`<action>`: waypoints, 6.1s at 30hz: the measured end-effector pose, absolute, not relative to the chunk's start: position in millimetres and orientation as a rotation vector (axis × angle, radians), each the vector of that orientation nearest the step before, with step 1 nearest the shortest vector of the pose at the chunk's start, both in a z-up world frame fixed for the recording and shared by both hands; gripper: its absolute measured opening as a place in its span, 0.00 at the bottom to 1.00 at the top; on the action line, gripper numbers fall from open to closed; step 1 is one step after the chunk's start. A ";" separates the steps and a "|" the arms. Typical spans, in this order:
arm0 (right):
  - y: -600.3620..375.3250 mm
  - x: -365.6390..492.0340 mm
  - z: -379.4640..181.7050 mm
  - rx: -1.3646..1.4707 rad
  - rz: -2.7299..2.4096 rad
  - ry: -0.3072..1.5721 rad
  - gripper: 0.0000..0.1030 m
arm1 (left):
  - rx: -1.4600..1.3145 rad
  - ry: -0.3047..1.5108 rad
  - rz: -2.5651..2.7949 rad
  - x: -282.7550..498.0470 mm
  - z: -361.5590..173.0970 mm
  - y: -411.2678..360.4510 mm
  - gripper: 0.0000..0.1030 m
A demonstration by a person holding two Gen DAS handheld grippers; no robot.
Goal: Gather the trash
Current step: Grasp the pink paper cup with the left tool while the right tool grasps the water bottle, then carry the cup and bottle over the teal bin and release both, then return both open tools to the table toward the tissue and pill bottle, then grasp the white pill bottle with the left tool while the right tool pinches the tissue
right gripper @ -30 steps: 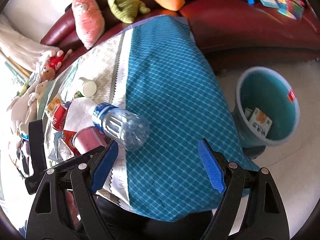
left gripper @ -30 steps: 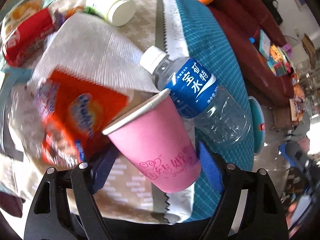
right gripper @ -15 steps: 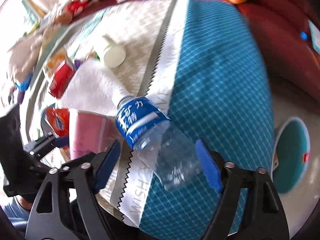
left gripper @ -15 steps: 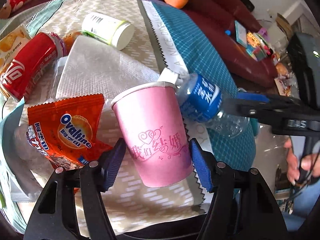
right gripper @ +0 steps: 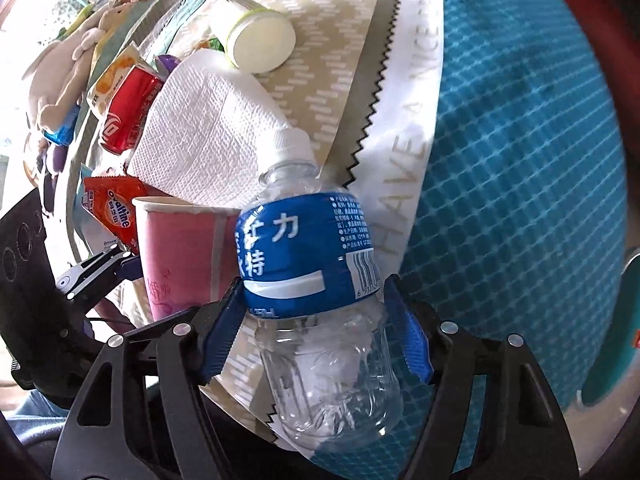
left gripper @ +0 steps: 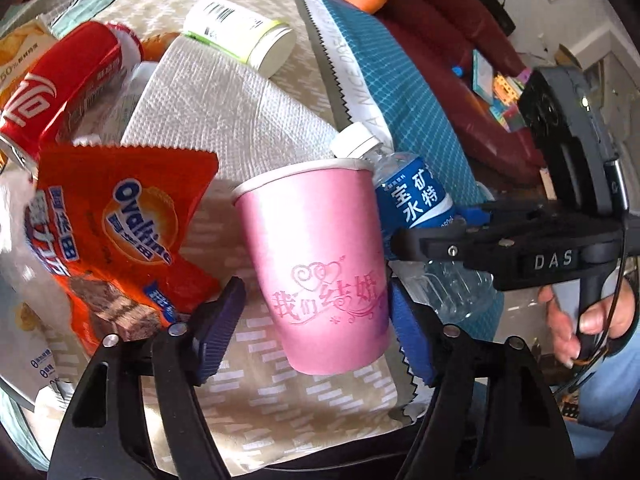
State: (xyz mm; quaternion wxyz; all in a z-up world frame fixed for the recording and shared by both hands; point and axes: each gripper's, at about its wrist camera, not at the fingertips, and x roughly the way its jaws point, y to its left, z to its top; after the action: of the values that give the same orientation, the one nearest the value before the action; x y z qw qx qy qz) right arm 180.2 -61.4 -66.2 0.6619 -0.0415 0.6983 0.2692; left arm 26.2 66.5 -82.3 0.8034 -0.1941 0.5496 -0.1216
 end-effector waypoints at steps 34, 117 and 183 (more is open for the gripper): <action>-175.1 136.6 -64.7 0.111 0.453 1.494 0.67 | -0.198 1.192 -0.271 59.4 -82.0 -8.9 0.61; -500.0 123.9 -44.7 0.625 -0.322 1.109 0.75 | 0.042 1.202 -0.626 163.1 -84.5 -340.3 0.86; 26.0 238.0 -76.1 -0.065 0.626 1.355 0.76 | -0.295 1.048 -0.013 110.8 -31.5 168.5 0.87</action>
State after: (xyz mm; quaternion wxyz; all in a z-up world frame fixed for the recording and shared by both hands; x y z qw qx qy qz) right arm 238.0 26.0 -76.1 0.7338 -0.0294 0.6162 0.2847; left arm 110.8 168.5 -31.5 0.8554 -0.1405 0.4984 -0.0064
